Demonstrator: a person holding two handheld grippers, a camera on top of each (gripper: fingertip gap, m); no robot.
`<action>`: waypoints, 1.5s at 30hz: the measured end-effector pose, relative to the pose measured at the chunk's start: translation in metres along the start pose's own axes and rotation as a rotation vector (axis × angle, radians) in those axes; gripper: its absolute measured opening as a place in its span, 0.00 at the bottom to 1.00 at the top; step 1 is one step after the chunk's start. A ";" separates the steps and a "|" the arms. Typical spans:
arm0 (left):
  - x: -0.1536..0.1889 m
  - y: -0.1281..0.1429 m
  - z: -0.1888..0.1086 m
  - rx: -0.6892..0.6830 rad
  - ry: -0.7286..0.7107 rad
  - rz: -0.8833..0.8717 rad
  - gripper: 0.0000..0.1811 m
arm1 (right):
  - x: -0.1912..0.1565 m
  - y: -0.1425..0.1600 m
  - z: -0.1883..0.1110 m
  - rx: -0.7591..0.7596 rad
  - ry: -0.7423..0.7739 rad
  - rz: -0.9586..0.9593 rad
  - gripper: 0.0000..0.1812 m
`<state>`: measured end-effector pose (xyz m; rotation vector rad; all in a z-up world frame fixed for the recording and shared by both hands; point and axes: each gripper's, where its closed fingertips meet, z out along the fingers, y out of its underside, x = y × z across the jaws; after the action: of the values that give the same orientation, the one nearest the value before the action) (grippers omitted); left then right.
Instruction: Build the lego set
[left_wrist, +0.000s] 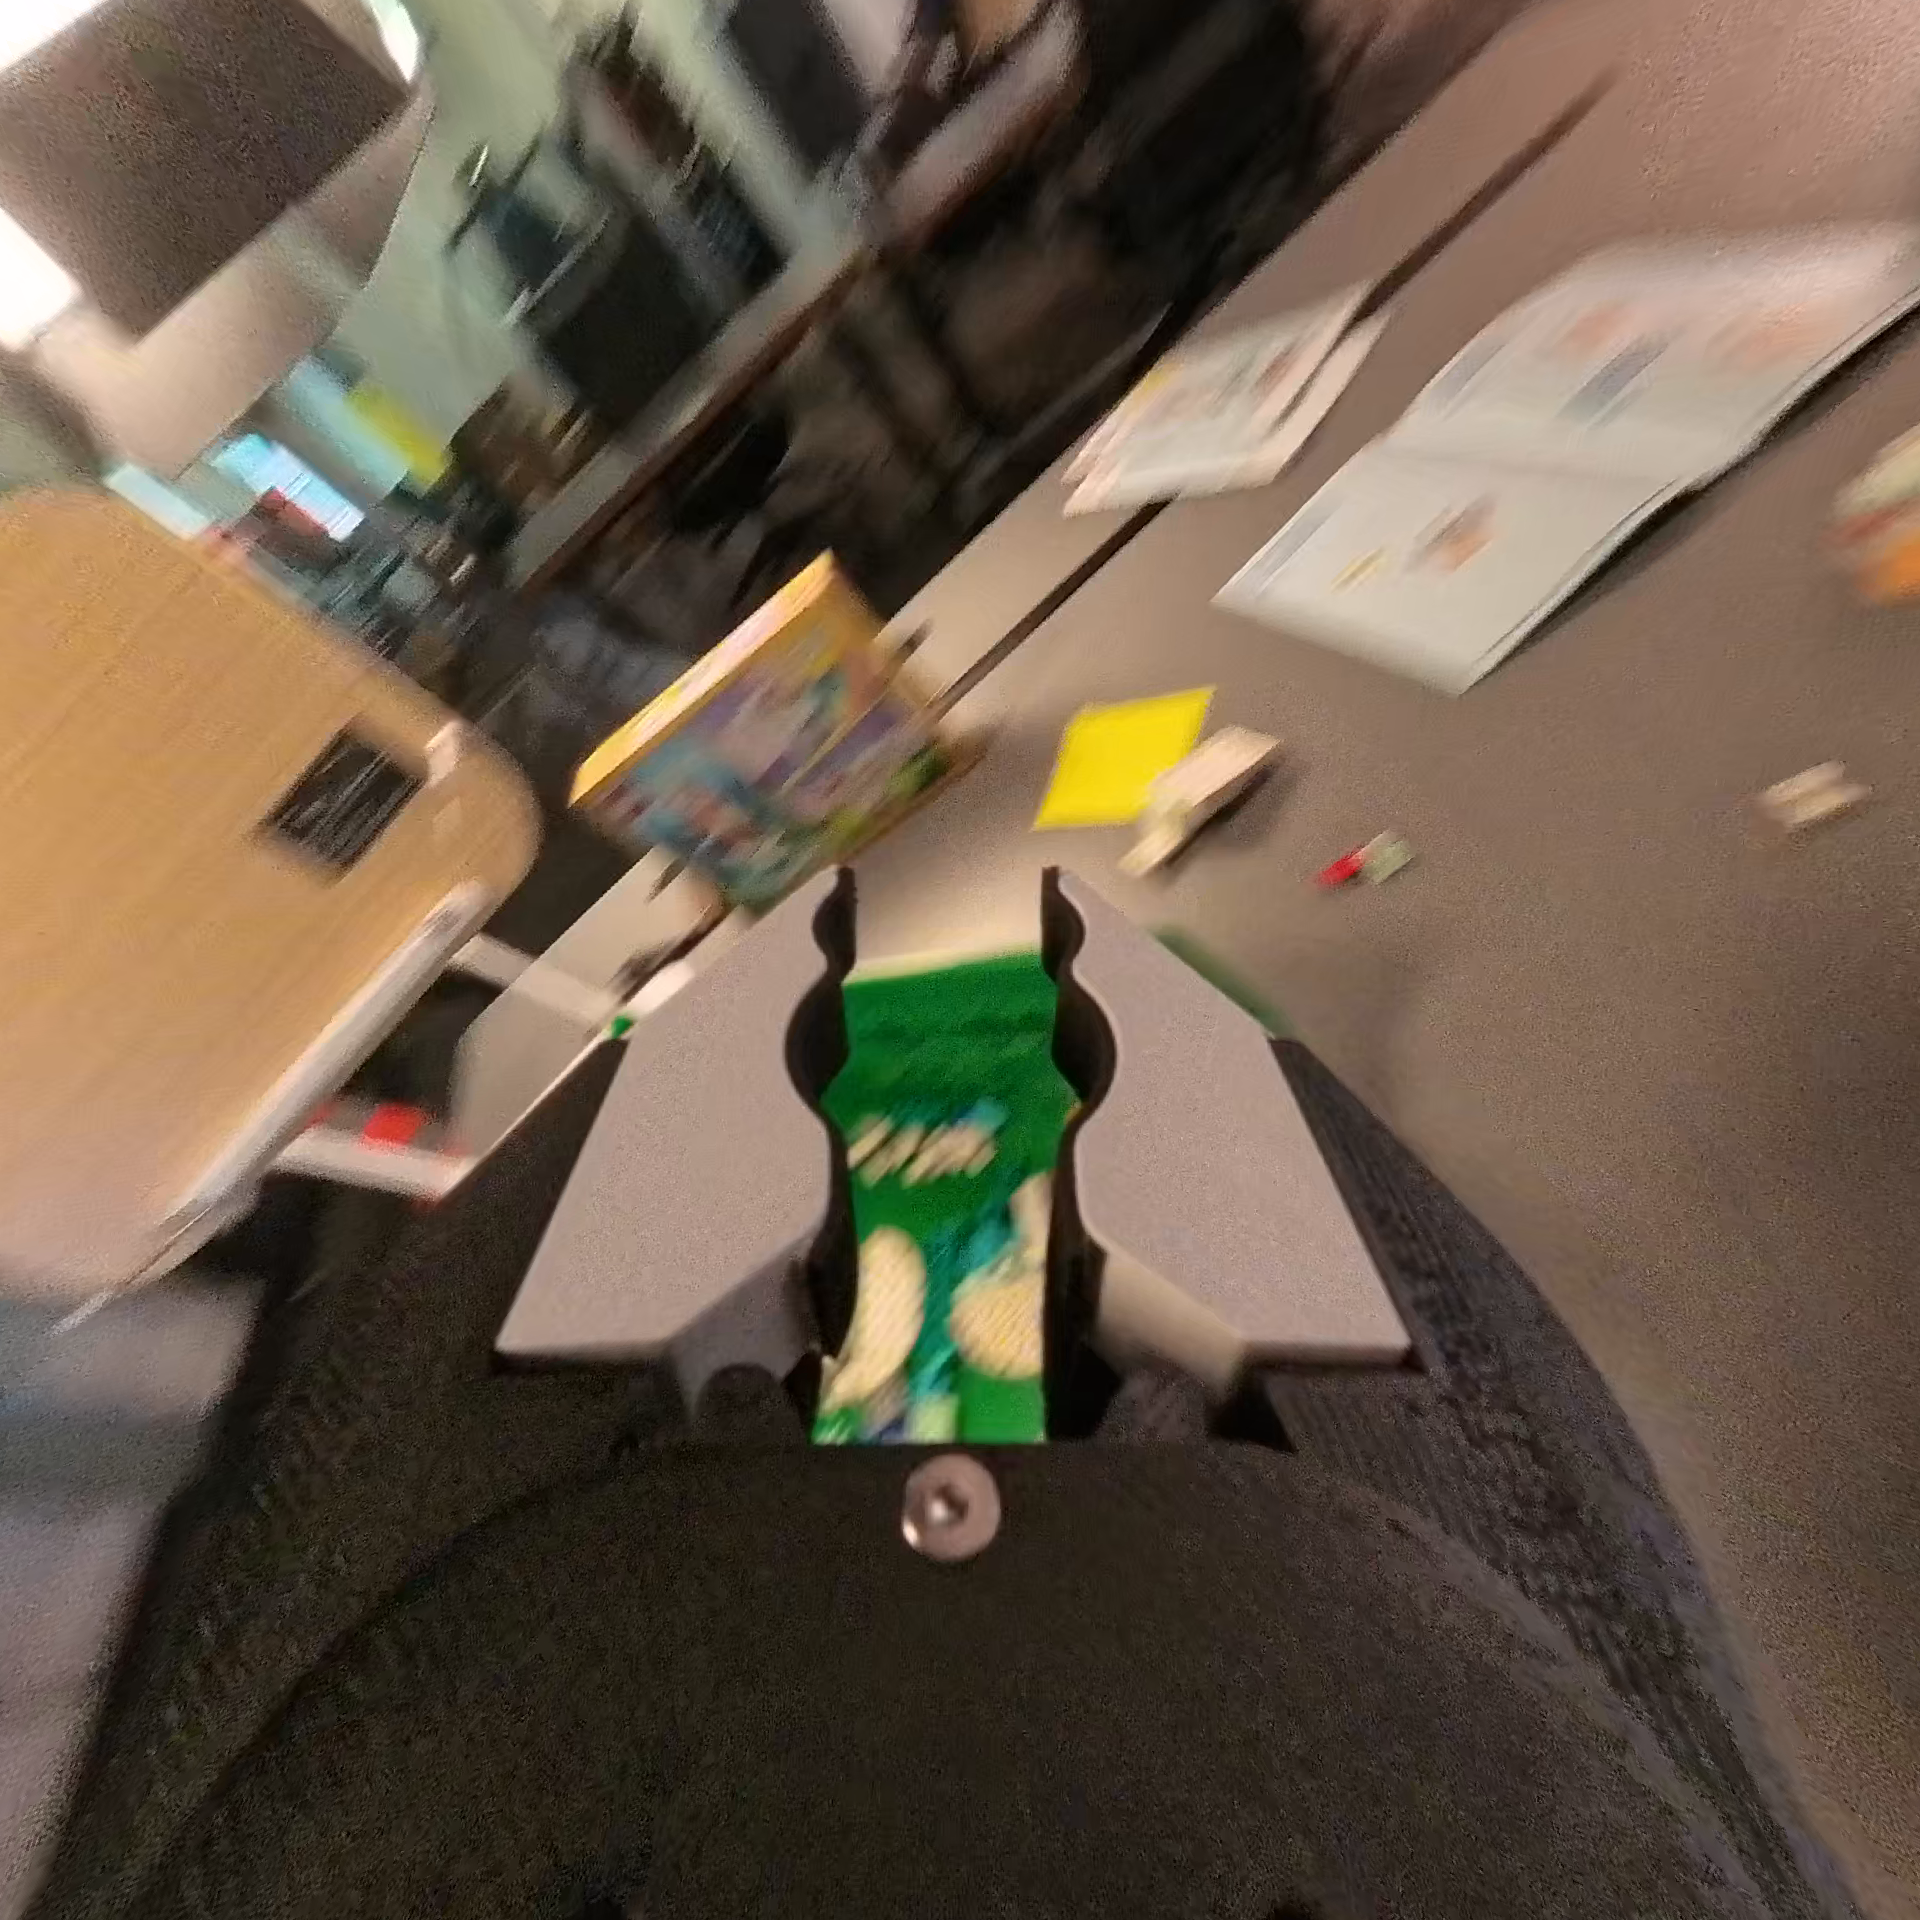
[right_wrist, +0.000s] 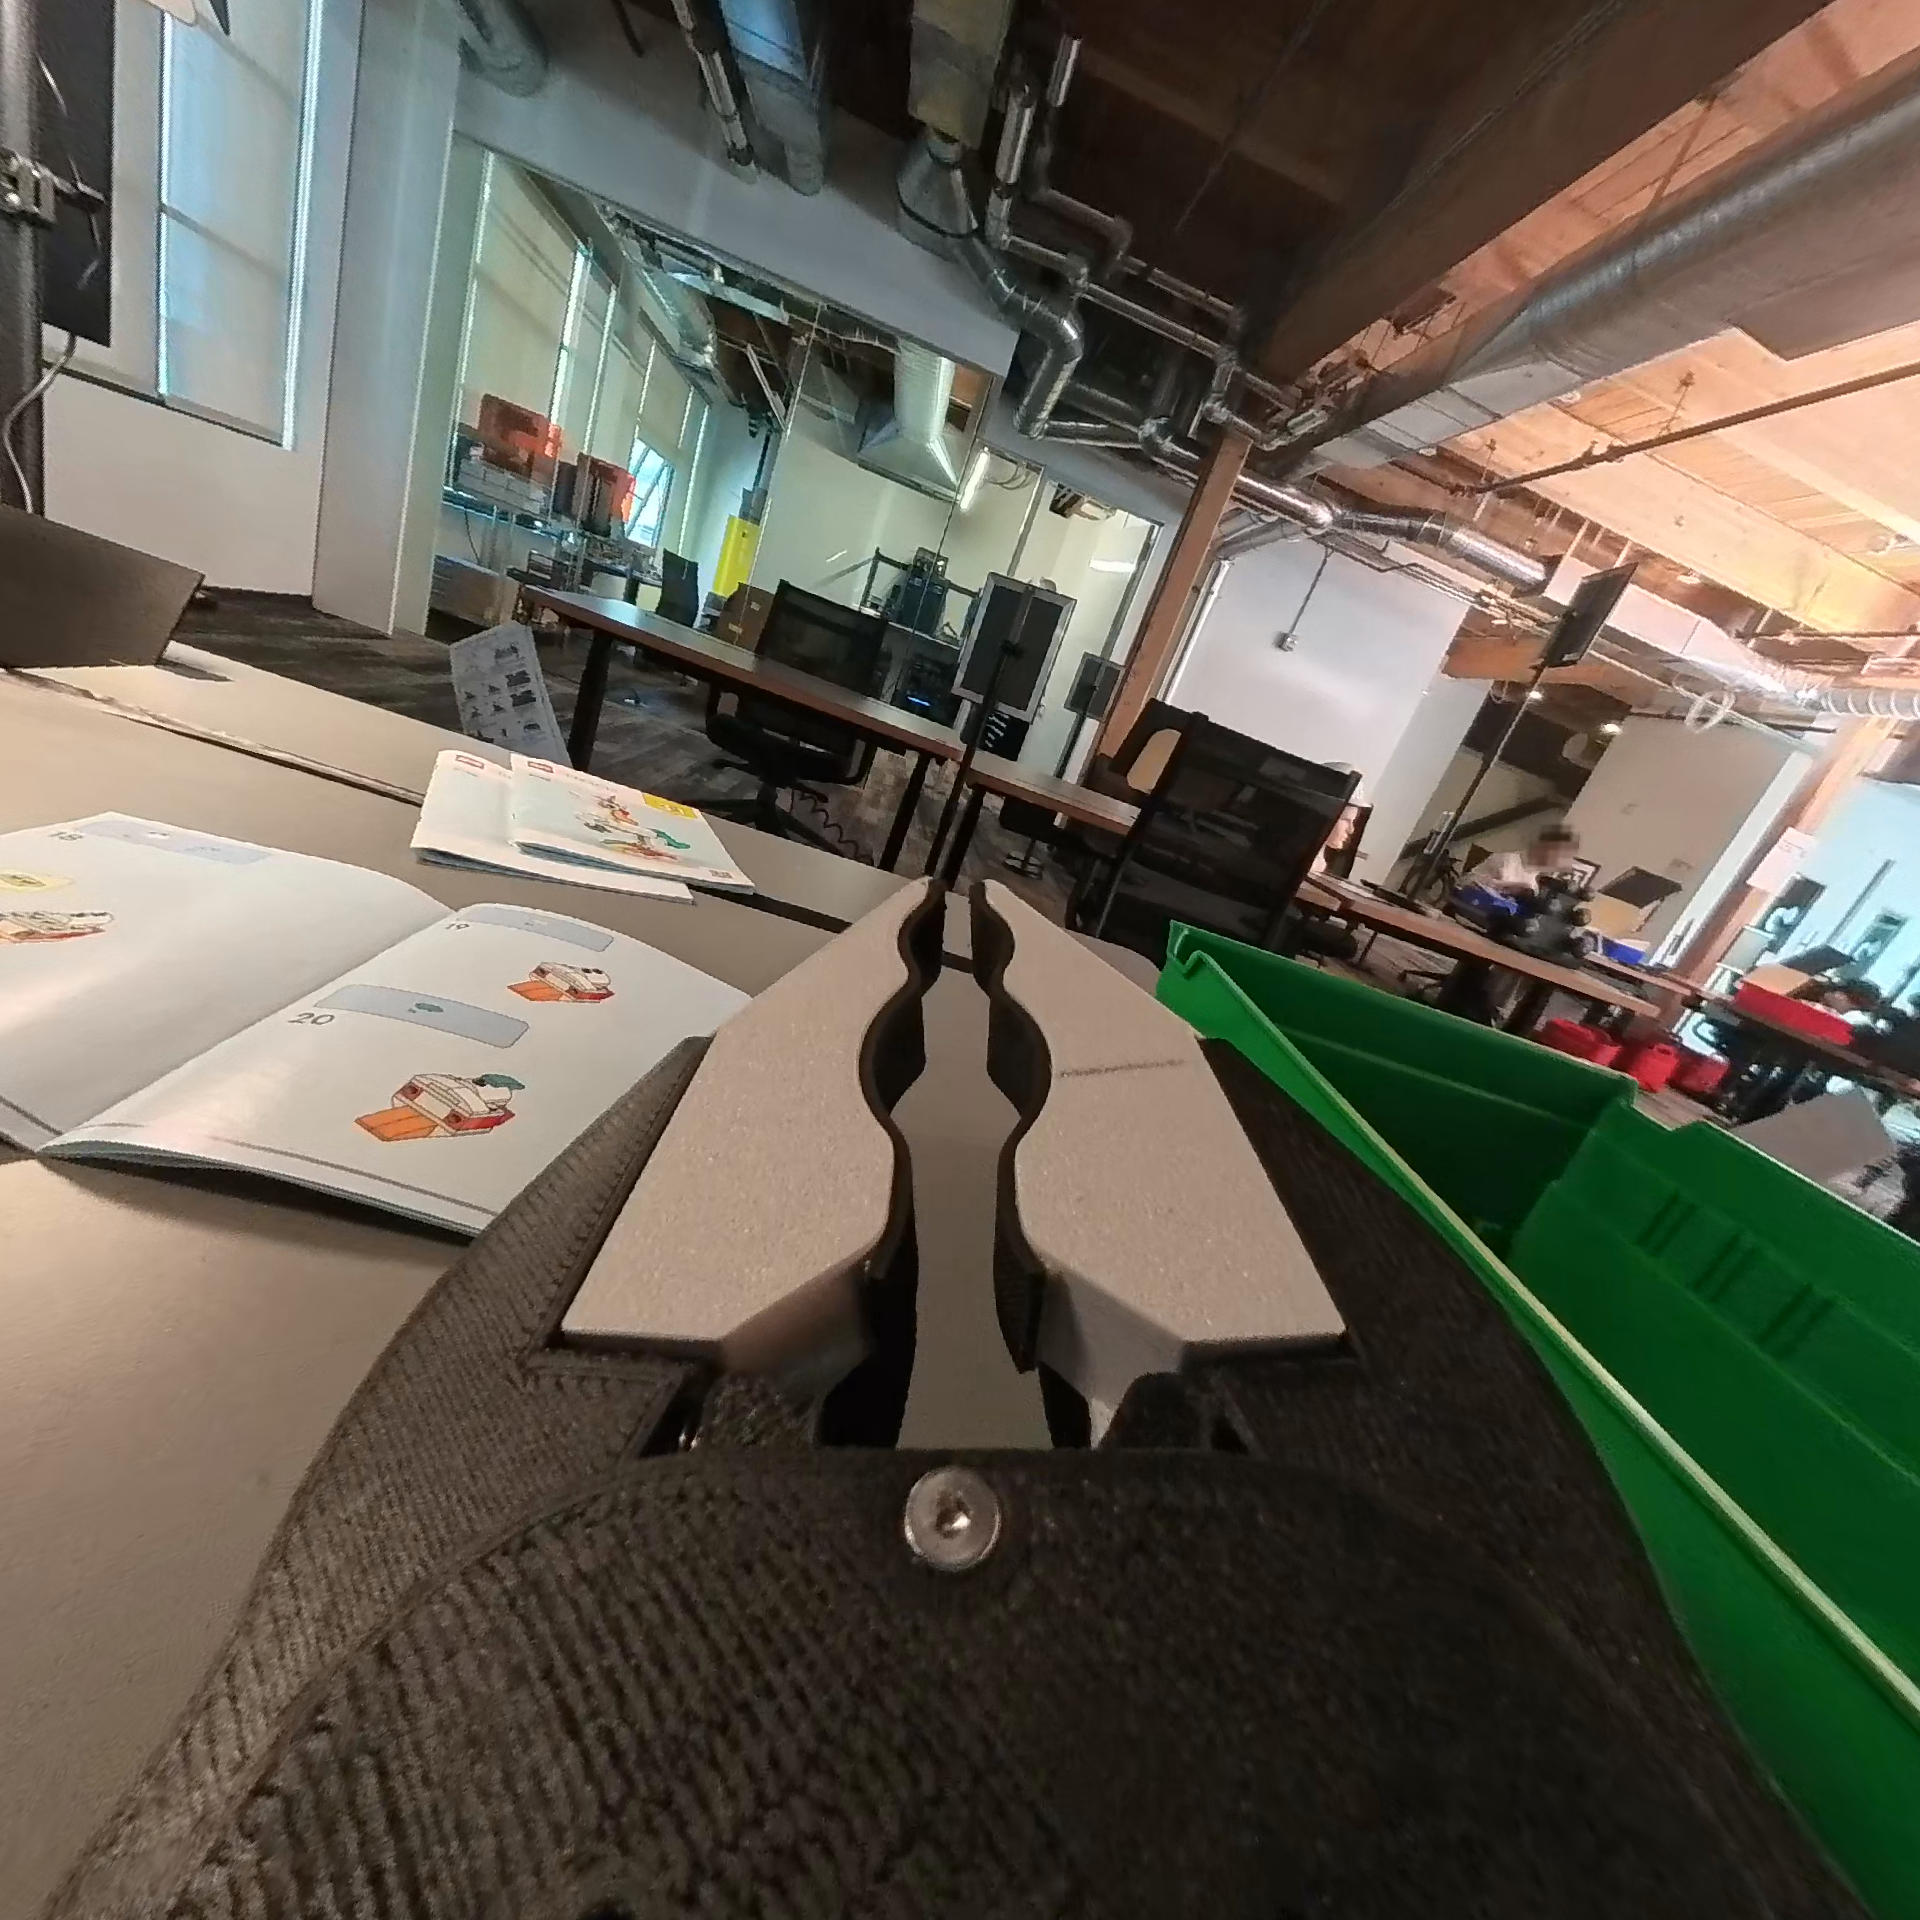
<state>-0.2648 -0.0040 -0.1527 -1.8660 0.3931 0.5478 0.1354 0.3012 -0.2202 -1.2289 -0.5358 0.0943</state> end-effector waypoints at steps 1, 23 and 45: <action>-0.017 0.018 -0.003 -0.083 -0.045 0.017 0.18 | 0.000 0.000 0.000 0.002 0.000 0.000 0.01; -0.040 0.101 0.013 -0.490 0.185 -0.177 0.10 | 0.002 0.000 -0.002 0.011 -0.010 0.054 0.01; -0.016 0.217 -0.007 -1.404 0.582 -0.077 0.13 | 0.001 -0.001 -0.001 0.023 -0.028 0.071 0.01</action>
<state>-0.3884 -0.0857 -0.3121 -3.4054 0.3109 0.1605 0.1360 0.3003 -0.2190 -1.2259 -0.5137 0.1776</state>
